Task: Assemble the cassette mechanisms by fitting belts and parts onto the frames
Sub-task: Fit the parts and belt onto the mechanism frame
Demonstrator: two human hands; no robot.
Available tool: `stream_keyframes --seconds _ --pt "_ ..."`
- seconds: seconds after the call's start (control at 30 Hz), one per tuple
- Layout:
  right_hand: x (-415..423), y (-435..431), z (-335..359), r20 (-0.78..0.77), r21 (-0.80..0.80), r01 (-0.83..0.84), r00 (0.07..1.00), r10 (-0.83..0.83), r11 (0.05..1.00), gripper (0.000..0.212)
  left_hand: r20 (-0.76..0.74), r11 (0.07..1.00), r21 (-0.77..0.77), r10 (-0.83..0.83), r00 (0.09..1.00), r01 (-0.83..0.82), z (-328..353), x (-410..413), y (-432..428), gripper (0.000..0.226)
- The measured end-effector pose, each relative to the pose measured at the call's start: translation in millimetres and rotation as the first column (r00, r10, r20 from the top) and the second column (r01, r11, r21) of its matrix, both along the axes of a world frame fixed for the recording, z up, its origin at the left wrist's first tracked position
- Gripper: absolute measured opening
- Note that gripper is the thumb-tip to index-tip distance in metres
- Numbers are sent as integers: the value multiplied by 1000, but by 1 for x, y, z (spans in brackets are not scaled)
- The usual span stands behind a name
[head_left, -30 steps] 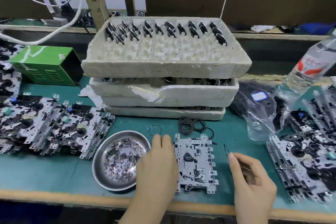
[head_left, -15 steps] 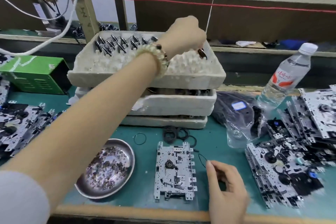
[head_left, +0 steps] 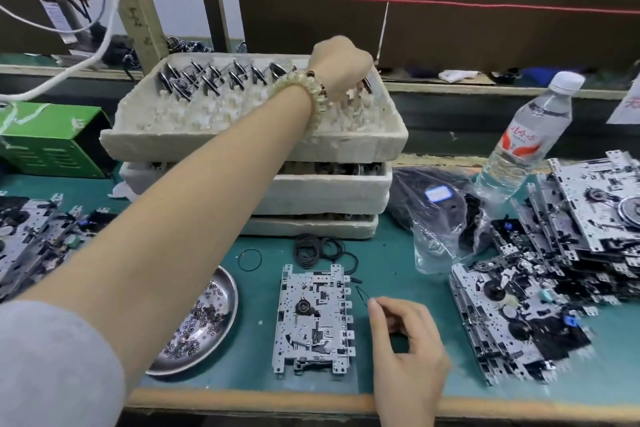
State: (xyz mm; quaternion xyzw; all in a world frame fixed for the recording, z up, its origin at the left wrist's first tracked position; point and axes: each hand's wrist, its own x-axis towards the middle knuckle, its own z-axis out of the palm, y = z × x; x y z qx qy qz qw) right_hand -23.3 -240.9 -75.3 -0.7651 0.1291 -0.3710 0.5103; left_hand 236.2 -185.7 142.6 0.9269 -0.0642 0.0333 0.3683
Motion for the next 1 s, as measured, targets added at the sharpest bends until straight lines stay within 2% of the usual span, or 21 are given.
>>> stream_keyframes --seconds 0.07,0.13,0.23,0.3,0.33,0.4,0.47,0.53,0.6,0.63,0.73,0.83,1.0 --pt "-1 -1 -1 -16 -17 -5 1000 5 1000 8 52 999 -36 16 999 -14 7 -11 11 15" --pt "0 -1 -3 -22 -25 0 1000 0 1000 7 117 997 -73 37 992 -28 9 -31 26 23" --pt "-1 -1 -4 -10 -33 -4 1000 3 999 10 158 984 -173 -14 987 42 -8 -83 53 38" --pt "-1 -3 -2 -20 56 -32 999 33 998 16 114 969 -228 -68 991 92 -29 -128 68 41" --pt "-1 -4 2 -26 165 -56 998 61 985 20 70 958 -264 -96 993 111 -40 -148 73 39" --pt "-2 -11 19 9 483 -103 994 113 869 19 -35 914 -378 -171 985 145 -61 -183 84 36" --pt "-4 -19 44 85 727 -166 985 153 666 13 -144 841 -527 -230 963 122 -76 -208 94 32" --pt "-5 -23 69 169 792 -282 954 249 542 14 -251 760 -648 -282 926 56 -86 -226 104 30" --pt "-6 -19 89 253 773 -422 890 379 475 6 -304 697 -717 -307 902 -4 -94 -237 114 29" --pt "-7 -15 98 273 754 -470 860 432 458 12 -316 688 -726 -304 899 -23 -96 -241 119 31" --pt "-13 -1 114 241 705 -523 812 531 480 36 -323 689 -723 -266 908 -55 -102 -248 132 45" --pt "-16 13 118 145 648 -517 805 575 559 42 -310 703 -708 -235 921 -59 -106 -251 143 48" --pt "-11 30 116 19 553 -538 772 636 637 13 -283 710 -702 -209 936 -54 -109 -258 151 50"
